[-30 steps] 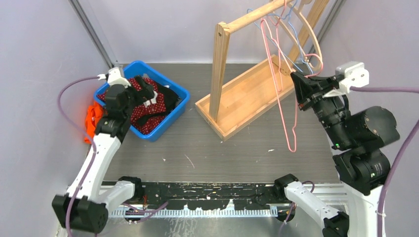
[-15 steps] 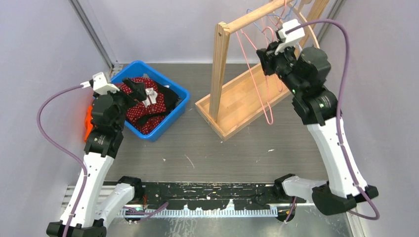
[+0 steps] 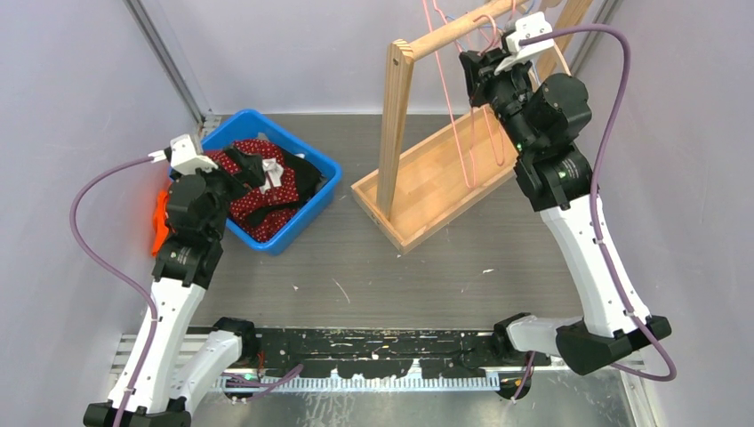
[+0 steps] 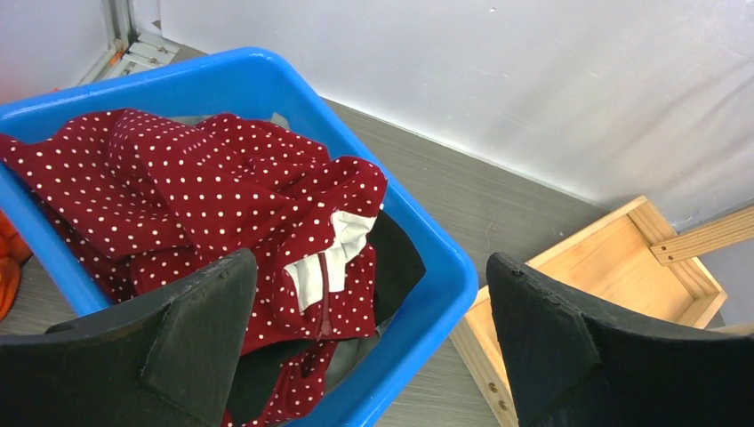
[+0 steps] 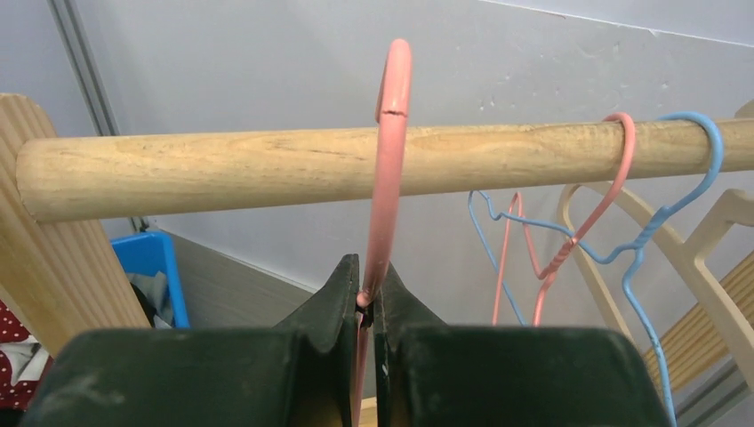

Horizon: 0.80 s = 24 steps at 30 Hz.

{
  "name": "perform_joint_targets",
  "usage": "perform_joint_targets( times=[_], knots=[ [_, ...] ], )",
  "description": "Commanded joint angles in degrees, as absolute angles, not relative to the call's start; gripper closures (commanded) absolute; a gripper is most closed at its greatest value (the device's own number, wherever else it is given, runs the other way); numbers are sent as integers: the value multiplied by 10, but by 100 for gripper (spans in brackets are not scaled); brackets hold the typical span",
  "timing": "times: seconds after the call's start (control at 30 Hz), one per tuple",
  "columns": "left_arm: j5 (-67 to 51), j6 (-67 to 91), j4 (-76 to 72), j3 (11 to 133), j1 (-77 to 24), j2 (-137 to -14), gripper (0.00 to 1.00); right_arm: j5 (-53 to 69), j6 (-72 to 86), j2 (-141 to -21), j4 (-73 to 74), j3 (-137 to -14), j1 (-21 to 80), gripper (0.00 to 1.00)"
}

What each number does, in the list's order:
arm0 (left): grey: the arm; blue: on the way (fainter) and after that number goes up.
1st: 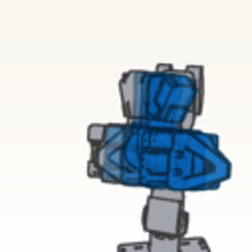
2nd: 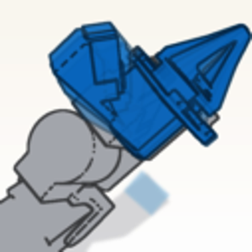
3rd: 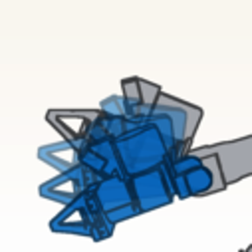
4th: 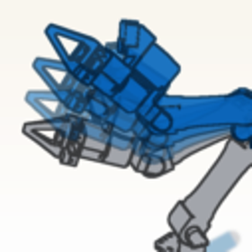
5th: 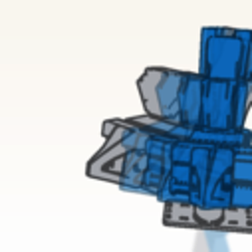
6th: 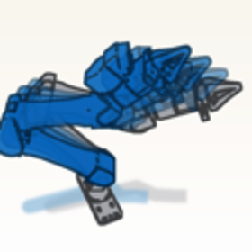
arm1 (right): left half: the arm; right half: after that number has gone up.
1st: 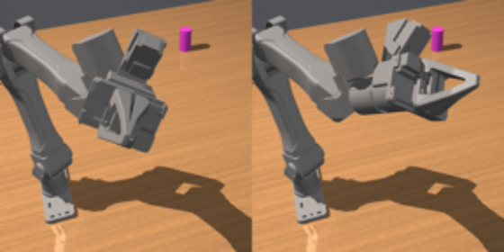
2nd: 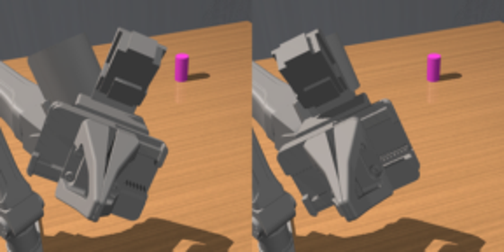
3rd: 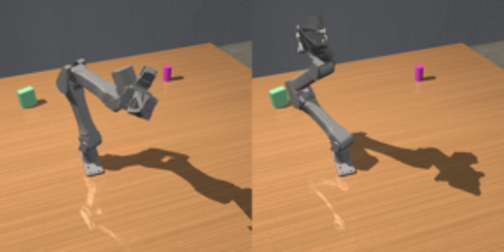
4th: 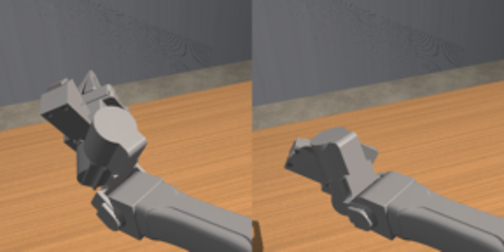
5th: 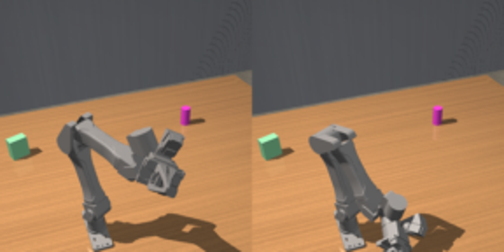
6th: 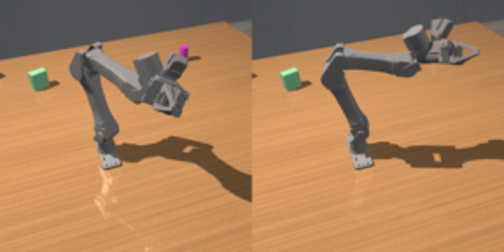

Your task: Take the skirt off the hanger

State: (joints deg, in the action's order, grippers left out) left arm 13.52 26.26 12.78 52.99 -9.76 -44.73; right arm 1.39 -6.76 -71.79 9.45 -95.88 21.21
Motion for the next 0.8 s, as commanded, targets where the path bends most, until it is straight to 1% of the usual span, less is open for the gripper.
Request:
perform_joint_targets(
  times=[0.0,0.17,0.33,0.53,0.63,0.7,0.73,0.77],
  knots=[
    [141,251,112,526,-99,-432,0,24,-61,-743,35,-994,213,99],
    [145,243,115,523,-99,-430,1,33,-60,-784,30,-1025,213,99],
    [124,223,116,527,-99,-439,1,37,-61,-817,35,-1048,213,99],
    [60,200,120,537,-99,-470,0,37,-59,-827,44,-1030,213,99],
    [51,195,126,541,-99,-484,0,30,-59,-822,44,-1009,213,99],
    [44,186,126,539,-100,-488,1,20,-58,-819,47,-997,213,93],
    [44,185,125,539,-100,-489,1,15,-58,-817,47,-990,213,88],
    [44,185,123,539,-100,-489,0,11,-58,-815,47,-985,213,84]
  ],
)
